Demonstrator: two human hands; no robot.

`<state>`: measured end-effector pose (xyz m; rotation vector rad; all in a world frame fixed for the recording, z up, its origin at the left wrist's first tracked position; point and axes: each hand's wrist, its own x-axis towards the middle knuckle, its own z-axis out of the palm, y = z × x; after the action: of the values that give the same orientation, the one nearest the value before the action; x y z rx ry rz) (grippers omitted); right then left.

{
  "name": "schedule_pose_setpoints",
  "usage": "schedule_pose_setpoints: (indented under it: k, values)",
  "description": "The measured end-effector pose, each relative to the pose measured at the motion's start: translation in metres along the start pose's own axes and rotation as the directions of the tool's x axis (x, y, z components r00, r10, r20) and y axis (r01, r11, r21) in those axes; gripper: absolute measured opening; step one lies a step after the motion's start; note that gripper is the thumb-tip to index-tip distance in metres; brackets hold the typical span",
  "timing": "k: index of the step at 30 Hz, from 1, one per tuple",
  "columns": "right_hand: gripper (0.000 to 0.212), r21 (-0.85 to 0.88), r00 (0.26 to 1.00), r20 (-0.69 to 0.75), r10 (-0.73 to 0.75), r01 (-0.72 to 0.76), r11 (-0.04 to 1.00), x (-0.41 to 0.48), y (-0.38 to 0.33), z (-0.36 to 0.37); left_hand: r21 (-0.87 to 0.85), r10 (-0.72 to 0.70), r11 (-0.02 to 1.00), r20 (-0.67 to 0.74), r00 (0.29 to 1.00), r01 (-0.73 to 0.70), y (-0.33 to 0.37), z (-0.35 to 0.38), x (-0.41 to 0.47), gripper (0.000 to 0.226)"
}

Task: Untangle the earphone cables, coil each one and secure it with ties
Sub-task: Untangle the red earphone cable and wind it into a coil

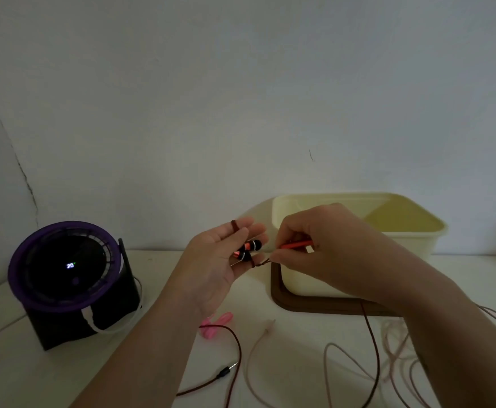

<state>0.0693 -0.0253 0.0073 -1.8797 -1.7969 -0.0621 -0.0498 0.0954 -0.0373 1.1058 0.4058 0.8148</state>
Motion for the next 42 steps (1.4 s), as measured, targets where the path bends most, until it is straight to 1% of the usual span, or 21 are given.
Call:
schedule_pose_setpoints:
  k: [2, 5, 8, 10, 12, 16, 20, 24, 26, 28, 31, 34, 37, 39, 41, 42]
  values:
    - [0.013, 0.013, 1.0, -0.018, -0.01, 0.01, 1.0, 0.001, 0.0, 0.003, 0.103, -0.017, 0.995, 0.034, 0.999, 0.014, -0.004, 0.002, -0.001, 0.023]
    - [0.013, 0.031, 0.999, -0.039, -0.01, 0.011, 0.999, 0.003, 0.002, 0.005, 0.243, -0.037, 0.97, 0.133, 0.99, 0.004, -0.008, 0.004, -0.003, 0.029]
    - [0.01, 0.047, 0.999, -0.053, 0.006, -0.004, 0.999, 0.005, 0.004, 0.006, 0.325, -0.063, 0.946, 0.242, 0.968, -0.019, -0.008, 0.009, -0.009, 0.026]
    - [0.008, 0.061, 0.998, -0.059, 0.015, -0.011, 0.998, 0.006, 0.006, 0.007, 0.352, -0.09, 0.936, 0.291, 0.953, -0.02, -0.009, 0.009, -0.01, 0.03]
    - [0.008, 0.064, 0.998, -0.064, 0.015, -0.01, 0.998, 0.006, 0.008, 0.007, 0.361, -0.111, 0.932, 0.309, 0.945, -0.009, -0.01, 0.007, -0.009, 0.036]
    - [0.01, 0.071, 0.998, -0.066, 0.019, -0.015, 0.997, 0.007, 0.009, 0.008, 0.377, -0.13, 0.926, 0.373, 0.919, -0.022, -0.01, 0.005, -0.01, 0.039]
    - [0.01, 0.077, 0.998, -0.062, 0.027, -0.023, 0.997, 0.008, 0.011, 0.01, 0.425, -0.15, 0.905, 0.379, 0.913, -0.028, -0.011, 0.001, -0.009, 0.044]
    - [0.011, 0.091, 0.994, -0.094, 0.054, -0.046, 0.995, 0.008, 0.014, 0.005, 0.324, -0.148, 0.946, 0.397, 0.906, 0.013, -0.009, 0.004, -0.01, 0.042]
    - [0.011, 0.118, 0.991, -0.112, 0.069, -0.055, 0.991, 0.007, 0.016, 0.0, 0.308, -0.154, 0.951, 0.405, 0.901, 0.024, -0.007, 0.004, -0.009, 0.045]
    - [0.01, 0.136, 0.99, -0.121, 0.066, -0.05, 0.989, 0.006, 0.014, 0.0, 0.289, -0.155, 0.957, 0.416, 0.896, 0.031, -0.007, 0.004, -0.009, 0.043]
    - [0.01, 0.147, 0.994, -0.105, 0.019, -0.003, 0.989, 0.006, 0.003, 0.008, 0.271, -0.152, 0.962, 0.445, 0.883, 0.029, -0.007, 0.005, -0.013, 0.035]
    - [0.009, 0.147, 0.993, -0.116, -0.028, 0.045, 0.988, 0.008, -0.003, 0.017, 0.273, -0.144, 0.962, 0.438, 0.887, 0.021, -0.006, 0.004, -0.014, 0.037]
    - [0.009, 0.205, 0.985, -0.168, 0.027, 0.008, 0.979, 0.01, 0.005, 0.012, 0.247, -0.152, 0.968, 0.456, 0.877, 0.039, -0.003, 0.005, -0.015, 0.037]
    - [0.012, 0.266, 0.98, -0.183, 0.082, -0.03, 0.963, 0.01, 0.013, 0.007, 0.305, -0.178, 0.952, 0.454, 0.873, 0.035, -0.002, 0.006, -0.017, 0.038]
    - [0.013, 0.32, 0.985, -0.147, 0.096, -0.044, 0.946, 0.009, 0.017, 0.005, 0.336, -0.206, 0.941, 0.471, 0.858, 0.041, -0.003, 0.006, -0.018, 0.038]
    - [0.013, 0.364, 0.99, -0.105, 0.092, -0.048, 0.93, 0.01, 0.018, 0.005, 0.341, -0.217, 0.939, 0.478, 0.851, 0.048, -0.003, 0.006, -0.019, 0.034]
